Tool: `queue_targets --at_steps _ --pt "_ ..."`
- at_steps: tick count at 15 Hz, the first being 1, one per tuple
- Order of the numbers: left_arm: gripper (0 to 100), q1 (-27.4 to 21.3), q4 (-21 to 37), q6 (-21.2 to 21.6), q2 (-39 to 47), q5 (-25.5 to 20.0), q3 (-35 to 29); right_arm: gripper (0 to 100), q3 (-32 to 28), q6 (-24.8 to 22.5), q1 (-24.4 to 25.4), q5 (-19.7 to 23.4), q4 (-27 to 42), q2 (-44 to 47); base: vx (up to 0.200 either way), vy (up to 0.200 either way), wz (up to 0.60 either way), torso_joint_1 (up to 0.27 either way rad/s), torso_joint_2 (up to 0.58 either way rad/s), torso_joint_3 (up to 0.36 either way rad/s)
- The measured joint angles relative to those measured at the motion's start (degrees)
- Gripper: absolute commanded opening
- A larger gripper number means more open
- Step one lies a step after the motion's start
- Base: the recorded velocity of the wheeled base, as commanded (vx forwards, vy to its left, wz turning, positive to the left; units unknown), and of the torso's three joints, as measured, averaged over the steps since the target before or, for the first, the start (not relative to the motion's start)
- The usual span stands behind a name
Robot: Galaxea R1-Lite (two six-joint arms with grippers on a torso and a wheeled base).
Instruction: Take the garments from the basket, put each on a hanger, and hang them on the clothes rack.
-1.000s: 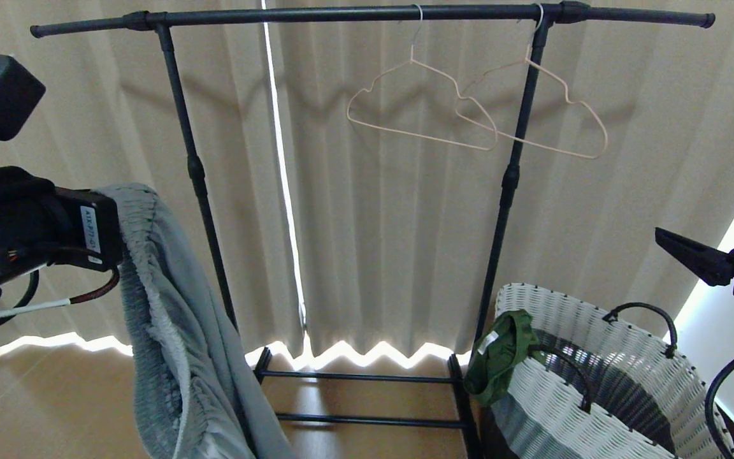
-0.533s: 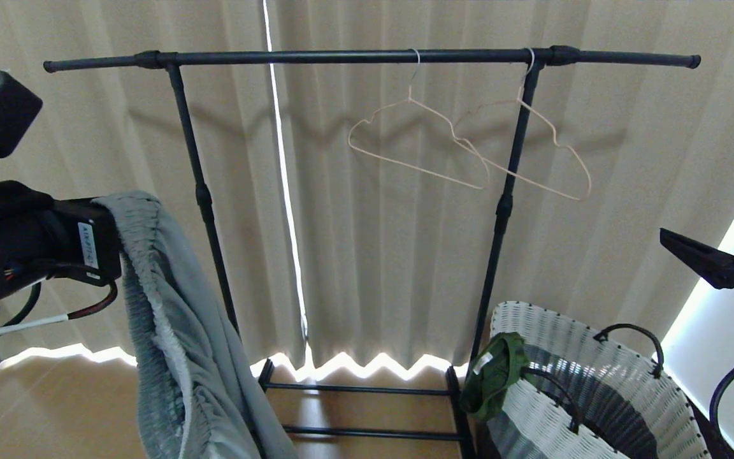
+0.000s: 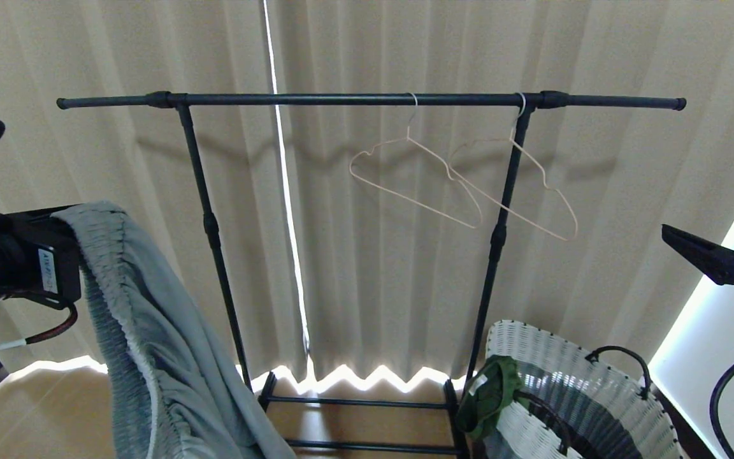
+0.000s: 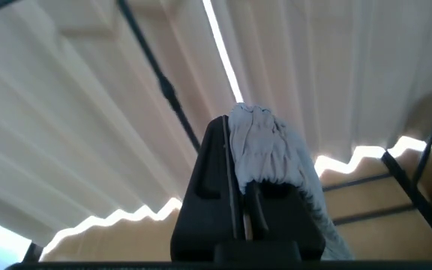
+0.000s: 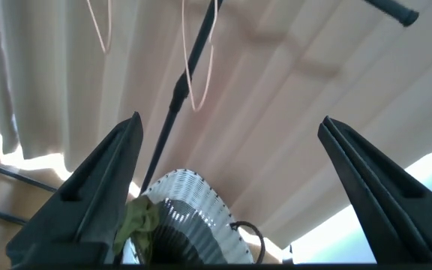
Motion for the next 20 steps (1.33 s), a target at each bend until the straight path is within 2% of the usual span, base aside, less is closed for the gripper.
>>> queue_targets --at_steps 3,5,9,14,17,20 --pt "0 0.5 0.0 -0.3 -0.2 0.0 0.0 100 -1.0 0.0 0.0 0.4 0.0 0.2 0.067 0.0 0.0 0.01 -0.03 -0.021" --pt "0 0.5 0.0 -0.6 -0.4 -0.5 -0.1 100 -1.8 0.1 0.0 2.8 0.2 0.3 0.2 0.0 0.0 -0.002 -0.02 0.0" --pt "0 0.6 -0.1 -3.4 -0.7 -4.7 0.1 100 -2.0 0.6 0.0 3.5 0.5 0.4 0.2 0.0 0.0 0.016 0.0 0.0" --pt "0 0.5 -0.1 -3.6 -0.8 -5.0 0.8 100 -2.0 1.6 -0.1 3.8 0.4 0.9 0.2 0.0 0.0 0.004 0.0 0.003" --pt "0 0.3 -0.3 -3.5 -0.8 -5.0 1.5 100 -2.9 3.1 0.0 6.3 0.7 1.9 0.2 0.0 0.0 0.002 0.0 0.004" --pt "0 0.3 -4.4 -3.5 -0.8 -5.0 4.8 100 -4.2 3.2 0.0 6.5 1.1 3.9 0.0 0.0 0.0 0.0 0.0 0.0"
